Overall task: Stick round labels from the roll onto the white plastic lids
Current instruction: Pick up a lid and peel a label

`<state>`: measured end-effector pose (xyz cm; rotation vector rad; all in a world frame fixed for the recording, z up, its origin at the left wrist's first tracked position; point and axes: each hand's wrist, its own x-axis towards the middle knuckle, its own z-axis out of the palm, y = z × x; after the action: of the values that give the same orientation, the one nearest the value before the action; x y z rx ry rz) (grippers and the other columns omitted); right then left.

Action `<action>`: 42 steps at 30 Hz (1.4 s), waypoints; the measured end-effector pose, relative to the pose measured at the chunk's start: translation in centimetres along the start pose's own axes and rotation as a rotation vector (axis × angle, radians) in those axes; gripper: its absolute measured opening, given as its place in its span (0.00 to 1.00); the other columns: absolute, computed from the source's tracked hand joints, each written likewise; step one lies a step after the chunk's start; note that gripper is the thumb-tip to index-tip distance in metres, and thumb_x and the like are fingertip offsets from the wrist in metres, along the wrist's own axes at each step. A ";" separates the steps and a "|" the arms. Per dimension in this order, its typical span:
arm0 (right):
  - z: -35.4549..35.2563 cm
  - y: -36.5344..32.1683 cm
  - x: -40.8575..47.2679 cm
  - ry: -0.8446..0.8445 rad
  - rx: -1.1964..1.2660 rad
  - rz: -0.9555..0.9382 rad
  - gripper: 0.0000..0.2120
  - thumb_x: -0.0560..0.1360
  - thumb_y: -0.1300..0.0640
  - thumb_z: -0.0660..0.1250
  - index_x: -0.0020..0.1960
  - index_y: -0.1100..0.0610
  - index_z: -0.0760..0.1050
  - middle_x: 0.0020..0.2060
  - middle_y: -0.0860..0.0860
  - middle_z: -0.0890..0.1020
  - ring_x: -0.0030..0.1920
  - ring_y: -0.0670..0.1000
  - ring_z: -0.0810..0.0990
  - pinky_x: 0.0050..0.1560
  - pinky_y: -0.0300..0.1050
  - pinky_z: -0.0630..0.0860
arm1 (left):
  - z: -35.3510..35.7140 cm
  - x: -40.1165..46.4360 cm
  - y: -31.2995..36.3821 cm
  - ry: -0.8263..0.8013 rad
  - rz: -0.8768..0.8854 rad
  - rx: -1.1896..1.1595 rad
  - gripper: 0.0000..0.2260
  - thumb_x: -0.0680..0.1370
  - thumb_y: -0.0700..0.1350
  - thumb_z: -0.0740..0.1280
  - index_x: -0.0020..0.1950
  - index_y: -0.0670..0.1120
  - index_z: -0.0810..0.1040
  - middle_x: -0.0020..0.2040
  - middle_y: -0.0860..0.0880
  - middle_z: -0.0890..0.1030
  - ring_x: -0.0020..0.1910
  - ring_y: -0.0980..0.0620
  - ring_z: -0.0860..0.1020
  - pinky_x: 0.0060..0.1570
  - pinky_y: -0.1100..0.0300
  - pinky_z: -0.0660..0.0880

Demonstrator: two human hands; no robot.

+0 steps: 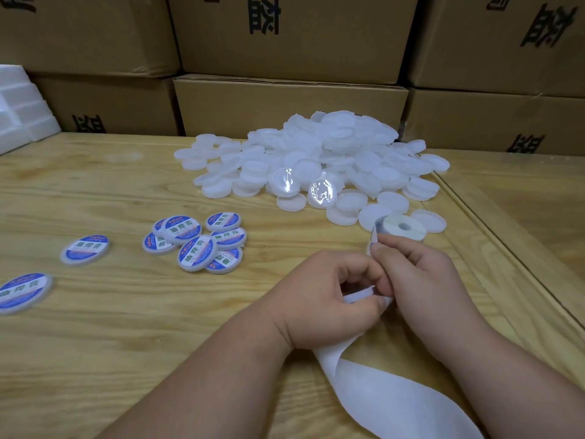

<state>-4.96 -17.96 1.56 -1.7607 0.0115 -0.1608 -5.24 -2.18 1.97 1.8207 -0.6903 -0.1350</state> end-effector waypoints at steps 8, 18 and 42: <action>-0.6 -0.7 -0.3 -0.143 -0.015 0.021 0.13 0.76 0.58 0.65 0.34 0.61 0.75 0.27 0.51 0.76 0.29 0.49 0.74 0.30 0.40 0.71 | -0.2 0.3 -0.5 0.094 -0.065 -0.060 0.05 0.74 0.45 0.68 0.45 0.47 0.84 0.45 0.45 0.86 0.49 0.37 0.81 0.54 0.37 0.78; -0.3 -0.3 0.1 -0.149 -0.113 0.038 0.12 0.64 0.53 0.63 0.43 0.49 0.83 0.28 0.49 0.81 0.27 0.46 0.76 0.31 0.43 0.72 | -0.3 1.0 -1.5 0.246 -0.147 0.018 0.09 0.74 0.45 0.70 0.48 0.59 0.80 0.44 0.51 0.84 0.43 0.50 0.81 0.43 0.56 0.80; 0.0 -0.2 -0.4 -0.245 -0.099 -0.068 0.12 0.71 0.54 0.66 0.50 0.42 0.83 0.43 0.56 0.86 0.42 0.60 0.82 0.47 0.60 0.80 | -0.1 1.3 -1.3 0.437 -0.135 -0.027 0.09 0.74 0.44 0.76 0.47 0.56 0.80 0.43 0.63 0.81 0.44 0.66 0.78 0.44 0.73 0.71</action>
<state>-5.38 -17.92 1.73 -1.8701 -0.2214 0.0076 -3.66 -2.55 1.15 1.7891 -0.2563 0.1618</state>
